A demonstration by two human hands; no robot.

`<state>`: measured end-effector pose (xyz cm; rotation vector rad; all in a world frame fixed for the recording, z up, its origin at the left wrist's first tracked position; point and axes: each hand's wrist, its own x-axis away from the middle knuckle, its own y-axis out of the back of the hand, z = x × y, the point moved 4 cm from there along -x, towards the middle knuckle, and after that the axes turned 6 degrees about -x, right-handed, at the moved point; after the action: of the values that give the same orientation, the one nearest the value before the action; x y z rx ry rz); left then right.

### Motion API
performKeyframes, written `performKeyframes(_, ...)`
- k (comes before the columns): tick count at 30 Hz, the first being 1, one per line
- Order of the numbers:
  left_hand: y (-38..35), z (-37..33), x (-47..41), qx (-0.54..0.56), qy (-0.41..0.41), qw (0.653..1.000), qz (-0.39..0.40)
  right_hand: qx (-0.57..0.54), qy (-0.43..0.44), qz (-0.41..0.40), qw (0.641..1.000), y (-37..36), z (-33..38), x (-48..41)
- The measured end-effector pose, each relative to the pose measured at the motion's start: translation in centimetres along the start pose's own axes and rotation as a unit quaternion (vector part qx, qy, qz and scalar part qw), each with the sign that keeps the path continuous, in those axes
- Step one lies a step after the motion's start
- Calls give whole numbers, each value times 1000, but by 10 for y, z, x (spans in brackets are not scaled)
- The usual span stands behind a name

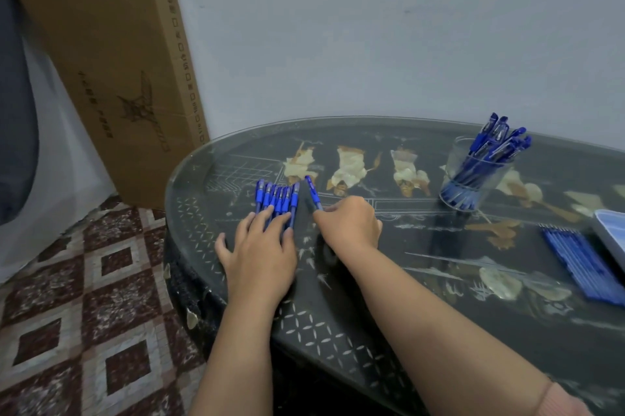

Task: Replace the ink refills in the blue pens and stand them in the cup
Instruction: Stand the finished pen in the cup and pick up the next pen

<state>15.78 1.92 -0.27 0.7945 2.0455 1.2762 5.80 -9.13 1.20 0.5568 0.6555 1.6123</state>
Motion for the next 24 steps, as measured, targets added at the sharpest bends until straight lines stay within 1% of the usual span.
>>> performKeyframes(3, 0, 1, -1, 5, 1, 1000, 2, -19, 4, 8, 1000, 23, -13, 0)
performKeyframes(6, 1, 2, -2, 20, 7, 1000, -9, -9, 15, -2, 1000, 49, -29, 2)
performKeyframes(11, 7, 1, -3, 48, 28, 996, -72, 8, 39, -49, 998, 93, -73, 7)
performKeyframes(14, 15, -7, 2, 47, 11, 991, -125, 34, 61, -70, 995, 122, -106, 14)
performKeyframes(17, 22, -35, 10, 75, -36, 983, -164, 103, 80, -114, 985, 153, -134, 24)
performKeyframes(18, 23, -50, 13, 88, -63, 981, -162, 114, 82, -126, 982, 160, -143, 28)
performKeyframes(20, 18, -86, 23, 117, -131, 976, -131, 116, 81, -143, 979, 172, -156, 35)
performKeyframes(24, -8, -157, 52, 194, -247, 949, -11, 108, 88, -178, 974, 184, -179, 41)
